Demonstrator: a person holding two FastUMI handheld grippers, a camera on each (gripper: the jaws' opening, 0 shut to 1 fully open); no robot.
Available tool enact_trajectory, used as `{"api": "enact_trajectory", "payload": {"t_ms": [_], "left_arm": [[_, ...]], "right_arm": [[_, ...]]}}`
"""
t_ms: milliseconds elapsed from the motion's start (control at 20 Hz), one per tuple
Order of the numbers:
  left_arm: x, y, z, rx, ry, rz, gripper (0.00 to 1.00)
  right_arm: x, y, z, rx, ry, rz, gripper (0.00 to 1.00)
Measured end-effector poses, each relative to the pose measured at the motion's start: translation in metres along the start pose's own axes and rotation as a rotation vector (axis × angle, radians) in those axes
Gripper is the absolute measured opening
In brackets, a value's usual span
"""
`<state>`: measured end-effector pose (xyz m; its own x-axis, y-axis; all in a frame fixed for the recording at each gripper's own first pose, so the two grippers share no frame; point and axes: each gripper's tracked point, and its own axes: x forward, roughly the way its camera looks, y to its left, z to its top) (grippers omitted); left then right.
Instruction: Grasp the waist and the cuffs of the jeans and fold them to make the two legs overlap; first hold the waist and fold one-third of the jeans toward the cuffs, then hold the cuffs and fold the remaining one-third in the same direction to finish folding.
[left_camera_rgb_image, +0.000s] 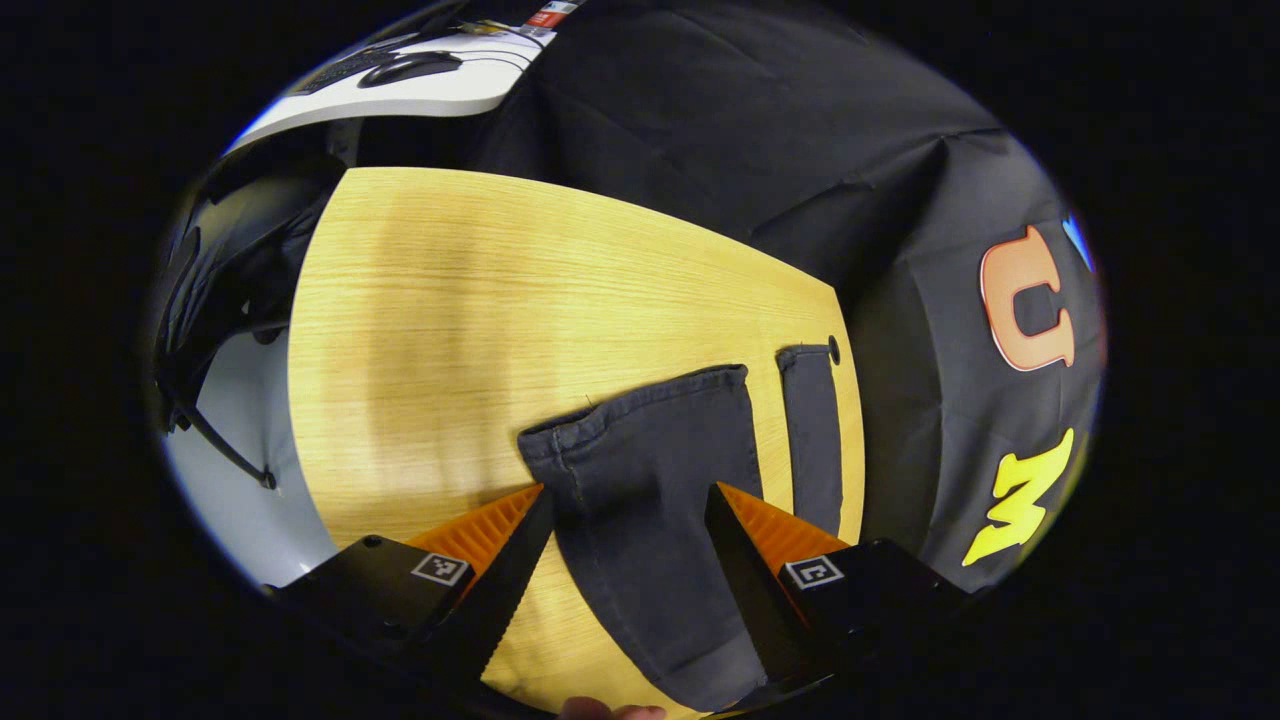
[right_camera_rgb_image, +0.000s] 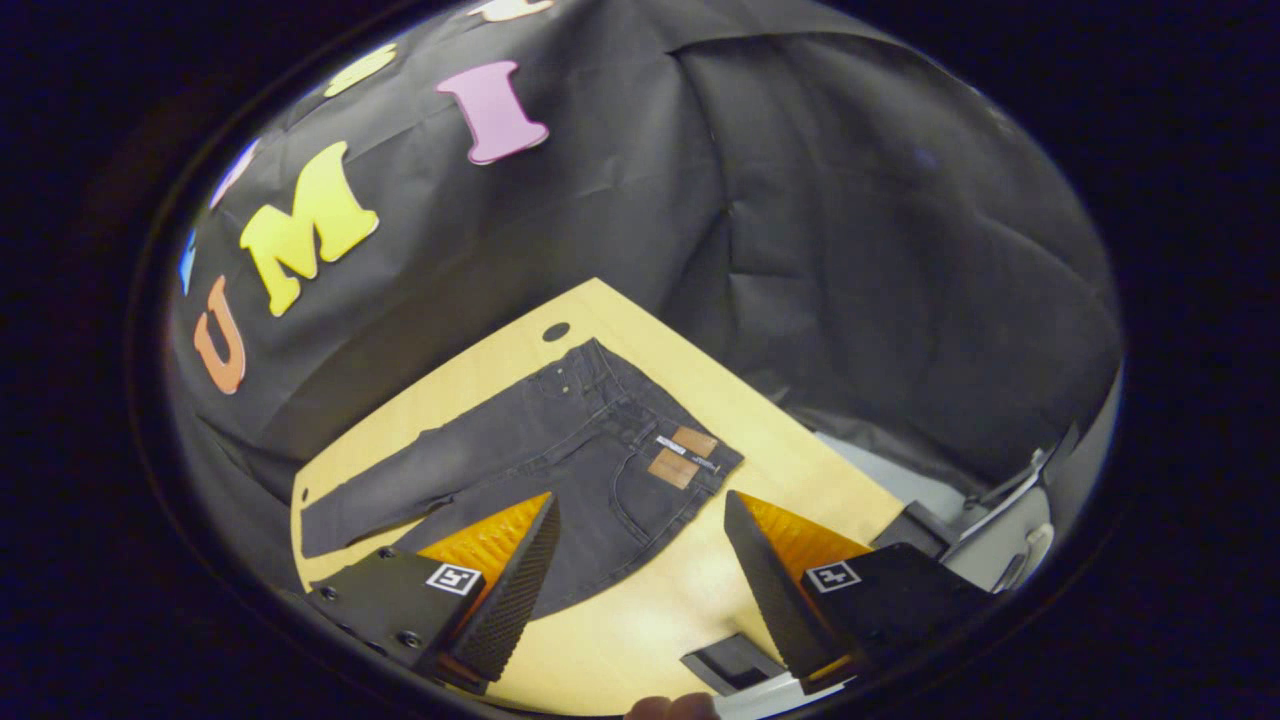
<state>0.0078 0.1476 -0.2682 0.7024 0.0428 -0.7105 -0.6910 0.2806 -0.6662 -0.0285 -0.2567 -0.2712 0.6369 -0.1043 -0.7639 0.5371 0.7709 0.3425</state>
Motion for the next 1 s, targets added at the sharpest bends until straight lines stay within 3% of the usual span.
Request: {"api": "enact_trajectory", "payload": {"t_ms": [150,250,300,350,400,450,500,550,650,700,850,1000], "left_arm": [[0.011,-0.006,-0.003,0.006,0.009,-0.006,1.00],[0.018,-0.012,-0.004,0.006,0.019,-0.021,0.65],[0.021,-0.015,-0.007,0.003,0.033,-0.028,0.72],[0.024,-0.017,-0.010,0.000,0.044,-0.030,0.64],[0.026,-0.019,-0.013,-0.005,0.053,-0.036,0.70],[0.024,-0.025,-0.013,-0.011,0.059,-0.058,0.42],[0.027,-0.028,-0.014,-0.012,0.062,-0.066,0.45],[0.029,-0.026,-0.014,-0.009,0.063,-0.056,0.31],[0.027,-0.030,-0.015,-0.013,0.076,-0.062,0.17],[0.027,-0.032,-0.015,-0.020,0.085,-0.066,0.15],[0.025,-0.035,-0.015,-0.041,0.102,-0.066,0.10],[0.023,-0.039,-0.014,-0.041,0.116,-0.066,0.09]], "right_arm": [[0.020,-0.010,-0.003,0.123,0.053,0.022,0.98],[0.034,-0.021,-0.003,0.207,0.082,0.023,0.98],[0.041,-0.026,-0.004,0.253,0.098,0.021,0.98],[0.047,-0.032,-0.004,0.298,0.111,0.020,0.98],[0.054,-0.034,-0.004,0.339,0.123,0.021,0.98],[0.061,-0.037,-0.003,0.369,0.128,0.020,0.98],[0.070,-0.040,-0.002,0.382,0.133,0.014,0.98],[0.079,-0.043,-0.004,0.380,0.138,0.002,0.98],[0.092,-0.045,-0.001,0.366,0.140,-0.020,0.92],[0.097,-0.044,0.004,0.359,0.139,-0.025,0.98],[0.111,-0.042,0.003,0.316,0.152,-0.045,0.92],[0.118,-0.034,0.007,0.270,0.151,-0.062,0.97]]}}
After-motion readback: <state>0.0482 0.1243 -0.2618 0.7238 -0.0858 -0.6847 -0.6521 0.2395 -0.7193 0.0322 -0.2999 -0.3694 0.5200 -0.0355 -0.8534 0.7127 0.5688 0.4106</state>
